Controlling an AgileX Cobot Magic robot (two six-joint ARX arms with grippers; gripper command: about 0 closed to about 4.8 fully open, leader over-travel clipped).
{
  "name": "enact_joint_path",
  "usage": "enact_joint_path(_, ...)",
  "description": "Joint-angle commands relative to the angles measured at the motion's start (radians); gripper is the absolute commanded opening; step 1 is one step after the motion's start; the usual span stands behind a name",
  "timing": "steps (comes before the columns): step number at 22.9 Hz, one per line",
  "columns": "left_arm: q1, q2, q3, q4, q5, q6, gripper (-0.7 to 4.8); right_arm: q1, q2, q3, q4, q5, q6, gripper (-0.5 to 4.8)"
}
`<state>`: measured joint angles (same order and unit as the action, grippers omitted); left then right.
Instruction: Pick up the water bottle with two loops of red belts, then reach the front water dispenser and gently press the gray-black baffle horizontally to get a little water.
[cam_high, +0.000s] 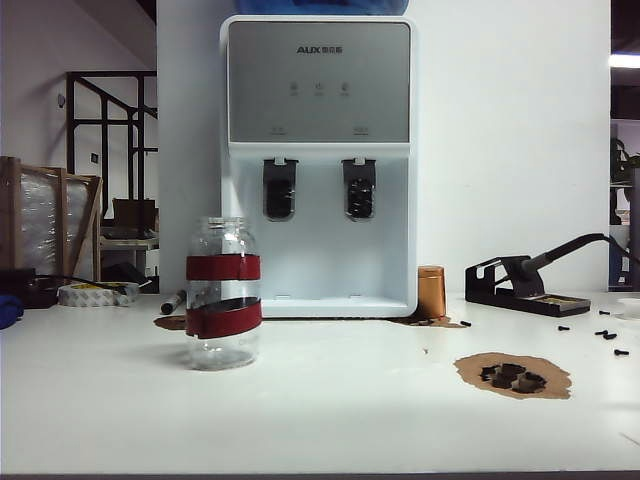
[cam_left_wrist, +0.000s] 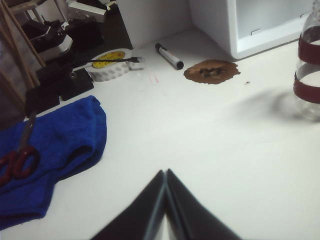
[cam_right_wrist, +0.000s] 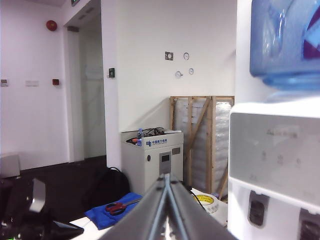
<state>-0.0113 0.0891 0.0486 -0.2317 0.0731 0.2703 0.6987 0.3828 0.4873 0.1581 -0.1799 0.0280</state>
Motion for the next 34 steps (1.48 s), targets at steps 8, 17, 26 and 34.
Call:
enact_joint_path(8, 0.0, 0.01, 0.146, 0.015, 0.073, 0.01, -0.05, 0.004, 0.534, 0.24, 0.16, 0.005, -0.077, 0.41)
enact_joint_path(17, -0.002, 0.056, 0.32, -0.12, 0.093, -0.05, -0.04, 0.003, 0.702, 0.135, 0.296, 0.102, 0.076, 3.45)
enact_joint_path(26, -0.002, 0.066, 0.469, -0.376, 0.233, -0.05, -0.05, 0.003, 0.794, -0.204, 0.755, 0.007, -0.008, 4.4)
enact_joint_path(34, -0.003, 0.185, 0.625, -0.506, 0.318, -0.047, -0.05, 0.003, 1.27, -0.175, 1.203, -0.022, 0.059, 4.79)
